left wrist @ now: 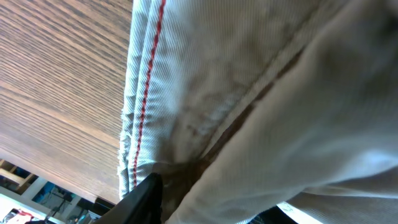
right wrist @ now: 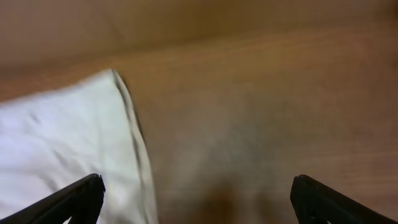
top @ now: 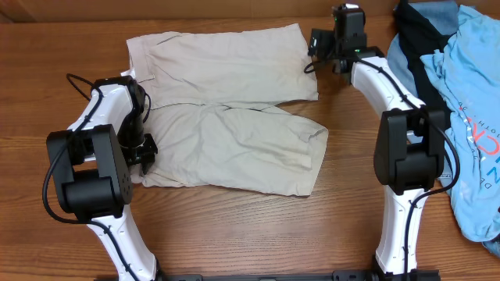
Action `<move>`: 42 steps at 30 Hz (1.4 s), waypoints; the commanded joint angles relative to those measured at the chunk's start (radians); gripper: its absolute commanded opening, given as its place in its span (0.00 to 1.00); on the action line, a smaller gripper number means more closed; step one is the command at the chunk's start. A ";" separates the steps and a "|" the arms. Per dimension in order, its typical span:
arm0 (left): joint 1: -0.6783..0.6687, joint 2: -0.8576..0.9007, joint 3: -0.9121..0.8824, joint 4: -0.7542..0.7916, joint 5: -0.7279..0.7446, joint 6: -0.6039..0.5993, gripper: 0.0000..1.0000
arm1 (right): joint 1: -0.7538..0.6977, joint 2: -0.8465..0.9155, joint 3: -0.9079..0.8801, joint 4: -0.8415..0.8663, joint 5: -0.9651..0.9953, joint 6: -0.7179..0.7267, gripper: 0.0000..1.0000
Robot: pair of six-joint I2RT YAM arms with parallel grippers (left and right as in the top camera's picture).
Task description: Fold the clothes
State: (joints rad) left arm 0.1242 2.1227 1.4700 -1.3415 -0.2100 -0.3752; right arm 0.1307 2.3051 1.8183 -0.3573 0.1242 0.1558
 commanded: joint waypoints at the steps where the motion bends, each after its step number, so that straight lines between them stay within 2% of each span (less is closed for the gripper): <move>1: -0.007 0.001 -0.009 -0.005 -0.007 -0.003 0.41 | 0.010 -0.031 0.031 -0.079 0.014 -0.006 1.00; 5: -0.007 0.001 -0.009 -0.004 -0.010 0.005 0.45 | 0.010 -0.128 0.031 -0.274 0.014 0.003 1.00; 10: -0.007 0.001 -0.009 0.011 -0.010 0.005 0.51 | -0.005 -0.271 0.031 -0.594 -0.010 0.138 1.00; 15: -0.007 0.001 -0.009 0.018 -0.010 0.017 0.52 | -0.015 -0.319 0.027 -0.858 -0.238 0.092 0.99; 18: -0.007 0.001 -0.009 0.019 -0.006 0.017 0.52 | -0.006 -0.319 -0.034 -0.943 -0.362 0.073 0.97; 26: -0.007 0.001 -0.009 0.027 -0.006 0.017 0.56 | 0.007 -0.319 -0.225 -0.892 -0.496 0.066 0.98; 30: -0.007 0.001 -0.009 0.030 -0.006 0.016 0.56 | 0.007 -0.319 -0.349 -0.742 -0.620 0.071 0.93; 37: -0.007 0.001 -0.009 0.027 -0.006 0.017 0.57 | 0.007 -0.317 -0.499 -0.431 -0.612 0.153 0.91; 39: -0.007 0.001 -0.009 0.026 -0.006 0.016 0.56 | 0.007 -0.317 -0.525 -0.368 -0.612 0.177 0.89; 42: -0.007 0.001 -0.009 0.026 -0.006 0.017 0.56 | 0.007 -0.317 -0.543 -0.307 -0.612 0.217 0.76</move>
State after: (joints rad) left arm 0.1242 2.1227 1.4658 -1.3201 -0.2138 -0.3637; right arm 0.1379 1.9804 1.2949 -0.7044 -0.4694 0.3172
